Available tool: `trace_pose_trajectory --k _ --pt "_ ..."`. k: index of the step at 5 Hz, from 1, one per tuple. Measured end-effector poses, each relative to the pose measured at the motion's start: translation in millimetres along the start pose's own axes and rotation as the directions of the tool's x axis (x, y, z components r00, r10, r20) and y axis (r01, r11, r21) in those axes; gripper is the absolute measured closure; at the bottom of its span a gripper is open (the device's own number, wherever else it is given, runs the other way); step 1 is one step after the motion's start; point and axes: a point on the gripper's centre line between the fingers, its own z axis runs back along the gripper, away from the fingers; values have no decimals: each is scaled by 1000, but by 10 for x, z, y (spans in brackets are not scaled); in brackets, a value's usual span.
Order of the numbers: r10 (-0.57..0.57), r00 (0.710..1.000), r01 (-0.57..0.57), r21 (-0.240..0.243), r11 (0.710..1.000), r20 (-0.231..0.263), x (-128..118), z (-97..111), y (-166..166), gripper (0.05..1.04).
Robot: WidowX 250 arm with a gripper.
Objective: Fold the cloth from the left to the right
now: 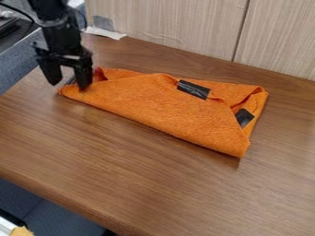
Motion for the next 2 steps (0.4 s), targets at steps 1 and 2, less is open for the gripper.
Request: trace_pose_trajectory --k 1,2 --pt "-20 999 23 54 998 -49 54 -32 -11 403" --pt "-12 998 16 65 998 -57 57 -28 -37 705"
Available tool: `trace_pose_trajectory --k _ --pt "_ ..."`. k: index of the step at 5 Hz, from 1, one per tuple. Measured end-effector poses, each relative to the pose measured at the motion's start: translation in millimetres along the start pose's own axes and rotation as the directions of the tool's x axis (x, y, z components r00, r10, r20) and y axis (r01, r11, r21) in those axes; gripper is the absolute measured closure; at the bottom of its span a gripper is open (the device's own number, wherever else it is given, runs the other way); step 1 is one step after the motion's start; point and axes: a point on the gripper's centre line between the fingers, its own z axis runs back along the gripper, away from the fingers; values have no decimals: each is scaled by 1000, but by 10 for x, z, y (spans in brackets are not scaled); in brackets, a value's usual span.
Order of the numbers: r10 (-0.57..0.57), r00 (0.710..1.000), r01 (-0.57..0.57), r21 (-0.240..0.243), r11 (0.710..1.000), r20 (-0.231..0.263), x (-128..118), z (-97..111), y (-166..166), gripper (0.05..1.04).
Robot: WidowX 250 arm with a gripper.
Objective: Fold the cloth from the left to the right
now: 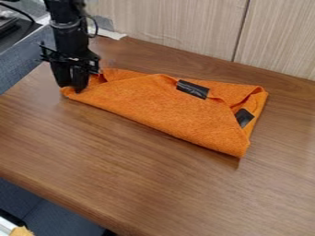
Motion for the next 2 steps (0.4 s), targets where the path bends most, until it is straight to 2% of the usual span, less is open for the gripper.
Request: trace_pose_trajectory --k 1,2 --pt "1 1000 -1 8 1000 -5 -1 10 11 912" --pt "-13 1000 13 -2 1000 -7 1 11 -3 1008"
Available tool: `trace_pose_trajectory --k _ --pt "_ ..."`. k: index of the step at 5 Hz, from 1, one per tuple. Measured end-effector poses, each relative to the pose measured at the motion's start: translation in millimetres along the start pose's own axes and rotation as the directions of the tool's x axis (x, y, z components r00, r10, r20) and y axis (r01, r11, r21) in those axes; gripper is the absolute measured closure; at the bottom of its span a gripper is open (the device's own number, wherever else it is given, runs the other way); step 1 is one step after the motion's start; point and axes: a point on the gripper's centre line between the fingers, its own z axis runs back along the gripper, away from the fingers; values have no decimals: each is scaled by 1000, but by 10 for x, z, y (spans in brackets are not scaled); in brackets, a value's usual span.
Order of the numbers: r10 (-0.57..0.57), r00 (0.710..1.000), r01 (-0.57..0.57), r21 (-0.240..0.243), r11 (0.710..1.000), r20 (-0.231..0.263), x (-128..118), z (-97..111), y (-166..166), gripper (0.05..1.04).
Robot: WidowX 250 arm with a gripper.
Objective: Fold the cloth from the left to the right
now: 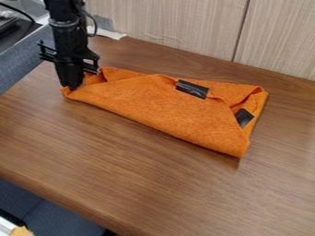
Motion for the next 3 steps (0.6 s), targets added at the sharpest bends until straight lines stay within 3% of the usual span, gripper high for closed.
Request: trace_pose_trajectory --k 1,2,3 --pt "-24 998 25 -11 1000 62 123 136 -21 1021" --pt "-62 989 65 -16 998 132 255 438 -108 1023" --pt "-132 976 135 -2 991 175 366 738 -396 1023"
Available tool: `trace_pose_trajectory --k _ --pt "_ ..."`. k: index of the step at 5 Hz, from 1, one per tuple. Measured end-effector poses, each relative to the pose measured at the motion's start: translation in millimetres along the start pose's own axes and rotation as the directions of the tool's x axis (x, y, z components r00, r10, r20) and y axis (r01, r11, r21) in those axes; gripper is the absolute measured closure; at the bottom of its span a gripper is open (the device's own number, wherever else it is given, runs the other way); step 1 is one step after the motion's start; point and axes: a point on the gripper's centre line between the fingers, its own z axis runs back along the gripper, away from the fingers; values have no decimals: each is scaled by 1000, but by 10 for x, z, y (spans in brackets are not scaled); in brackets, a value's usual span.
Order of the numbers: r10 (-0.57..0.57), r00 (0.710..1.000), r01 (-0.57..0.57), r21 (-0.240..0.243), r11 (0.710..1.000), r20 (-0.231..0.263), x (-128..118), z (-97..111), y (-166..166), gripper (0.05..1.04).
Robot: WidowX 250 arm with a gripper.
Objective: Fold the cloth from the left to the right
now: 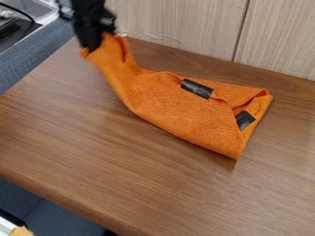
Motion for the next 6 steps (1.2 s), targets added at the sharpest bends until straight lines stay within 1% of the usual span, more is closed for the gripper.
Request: trace_pose_trajectory --k 1,2,3,4,5,6 --pt "-134 990 135 -9 991 48 141 233 -472 1024" --pt "-286 954 289 -20 957 91 200 327 -959 1024" --pt "-411 905 417 -38 908 109 100 307 -1407 1024" --pt "-499 861 505 -47 862 103 -13 92 -1767 1024" --pt "-567 822 569 -47 821 40 -112 -268 -2018 1024" --pt "-582 813 582 -44 812 18 -170 -490 -2044 1024"
